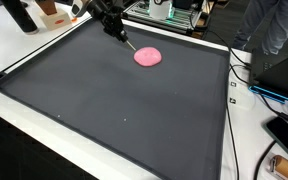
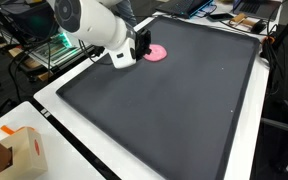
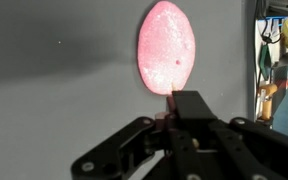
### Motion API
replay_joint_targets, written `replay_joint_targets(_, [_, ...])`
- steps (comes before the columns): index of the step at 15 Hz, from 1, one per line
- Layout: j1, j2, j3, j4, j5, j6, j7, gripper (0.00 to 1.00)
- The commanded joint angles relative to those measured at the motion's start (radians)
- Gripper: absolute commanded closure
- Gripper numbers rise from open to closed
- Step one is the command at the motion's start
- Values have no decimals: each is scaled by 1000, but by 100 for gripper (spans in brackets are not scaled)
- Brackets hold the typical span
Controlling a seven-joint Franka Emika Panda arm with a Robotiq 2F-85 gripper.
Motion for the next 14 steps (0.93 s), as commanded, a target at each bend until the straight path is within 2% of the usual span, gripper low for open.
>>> replay_joint_targets(1, [9, -7, 6, -1, -16, 26, 32, 97])
replay_joint_targets(7, [34, -27, 17, 10, -62, 52, 99, 97])
replay_joint_targets(14, [73, -75, 44, 33, -195, 71, 236, 97])
